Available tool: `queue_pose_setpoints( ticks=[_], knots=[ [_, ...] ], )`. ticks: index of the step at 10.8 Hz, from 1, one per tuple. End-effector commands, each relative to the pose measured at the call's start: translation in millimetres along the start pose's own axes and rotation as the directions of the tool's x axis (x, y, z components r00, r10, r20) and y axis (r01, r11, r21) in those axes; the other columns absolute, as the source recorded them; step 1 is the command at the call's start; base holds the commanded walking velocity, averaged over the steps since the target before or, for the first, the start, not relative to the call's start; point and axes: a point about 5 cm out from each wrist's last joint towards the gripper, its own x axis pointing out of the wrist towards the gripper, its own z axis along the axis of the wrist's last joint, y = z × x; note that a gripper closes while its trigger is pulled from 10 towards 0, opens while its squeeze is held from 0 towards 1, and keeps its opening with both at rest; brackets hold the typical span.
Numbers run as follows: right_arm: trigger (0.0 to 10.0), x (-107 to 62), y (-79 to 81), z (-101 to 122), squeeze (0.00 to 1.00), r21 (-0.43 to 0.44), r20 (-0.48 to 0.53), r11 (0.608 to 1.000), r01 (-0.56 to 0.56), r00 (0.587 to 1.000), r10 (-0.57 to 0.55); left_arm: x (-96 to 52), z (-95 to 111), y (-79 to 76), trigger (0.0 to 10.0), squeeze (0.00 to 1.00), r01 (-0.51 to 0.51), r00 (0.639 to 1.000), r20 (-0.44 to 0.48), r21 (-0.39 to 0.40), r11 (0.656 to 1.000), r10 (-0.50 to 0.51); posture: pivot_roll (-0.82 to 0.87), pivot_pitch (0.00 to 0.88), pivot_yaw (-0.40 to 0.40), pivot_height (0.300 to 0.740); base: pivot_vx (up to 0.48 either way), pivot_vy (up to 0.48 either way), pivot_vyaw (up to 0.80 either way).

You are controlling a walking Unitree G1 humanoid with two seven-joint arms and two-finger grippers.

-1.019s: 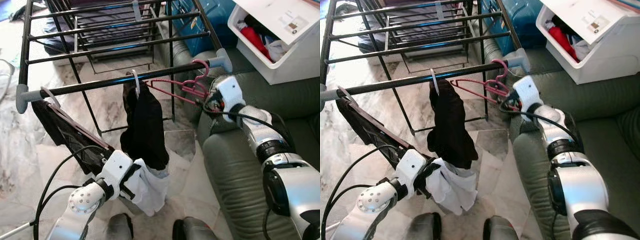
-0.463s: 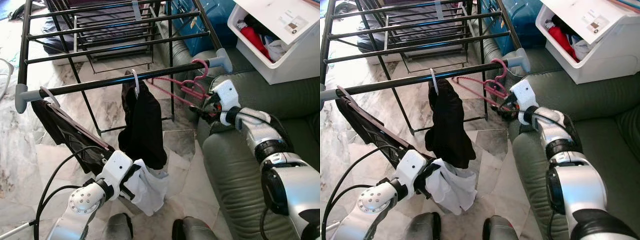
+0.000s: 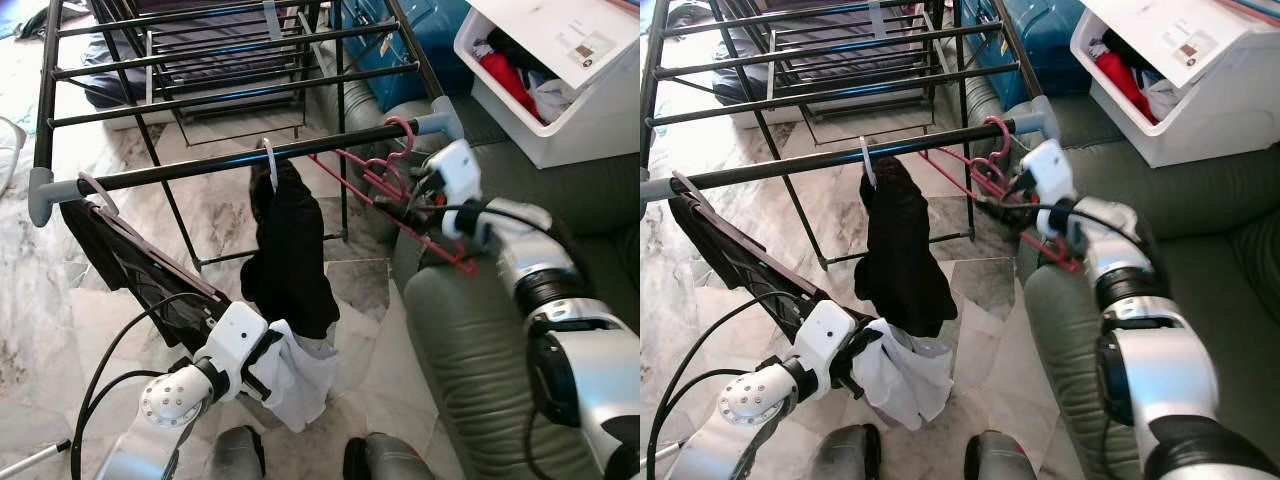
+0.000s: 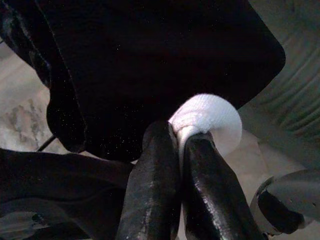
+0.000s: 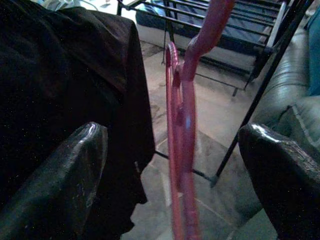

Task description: Hang hanger

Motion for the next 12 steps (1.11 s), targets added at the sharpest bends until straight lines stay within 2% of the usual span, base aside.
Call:
queue_pose_setpoints(
  ticks=[1, 3, 4, 9, 11, 12],
  knots=[
    [10.0, -4.2, 0.7, -12.8, 0.0, -0.029, -0.07, 1.0, 0.004, 0.998, -0.006, 1.9, 0.6, -1.7, 10.0, 0.0, 0.001, 1.0, 0.003, 0.011, 1.0, -0.001, 0.07, 0.161, -0.023, 0.74, 0.0, 0.0, 0.0],
    [10.0, -7.5, -1.8, -25.9, 0.0, -0.055, -0.145, 0.997, 0.061, 0.987, -0.069, 5.6, 1.7, -2.3, 10.0, 0.0, 0.009, 1.0, 0.005, 0.016, 1.0, -0.009, 0.07, 0.157, -0.024, 0.74, 0.0, 0.0, 0.0],
    [0.0, -8.8, -0.4, -33.8, 0.0, -0.042, -0.192, 0.997, 0.067, 0.979, -0.074, 6.7, 2.4, -0.5, 10.0, 0.0, 0.007, 1.0, 0.006, 0.021, 1.0, -0.008, 0.07, 0.154, -0.028, 0.74, 0.0, 0.0, 0.0],
    [0.0, -2.0, -5.8, -25.4, 0.0, -0.089, -0.228, 0.987, 0.136, 0.962, -0.153, 10.4, 0.8, -2.3, 10.0, 0.0, 0.015, 1.0, -0.003, 0.026, 1.0, -0.015, 0.06, 0.144, -0.03, 0.74, 0.0, 0.0, 0.0],
    [2.0, -1.2, -8.7, -22.4, 0.0, -0.082, -0.225, 0.982, 0.169, 0.957, -0.184, 11.1, 0.7, -1.4, 10.0, 0.0, 0.017, 1.0, -0.005, 0.033, 0.999, -0.017, 0.07, 0.14, -0.027, 0.74, 0.0, 0.0, 0.0],
    [4.4, 0.0, -7.6, -23.9, 0.0, -0.078, -0.235, 0.982, 0.174, 0.954, -0.188, 11.3, -0.7, -0.8, 10.0, 0.0, 0.021, 1.0, -0.014, 0.038, 0.999, -0.021, 0.07, 0.139, -0.028, 0.74, 0.0, 0.0, 0.0]
  ],
)
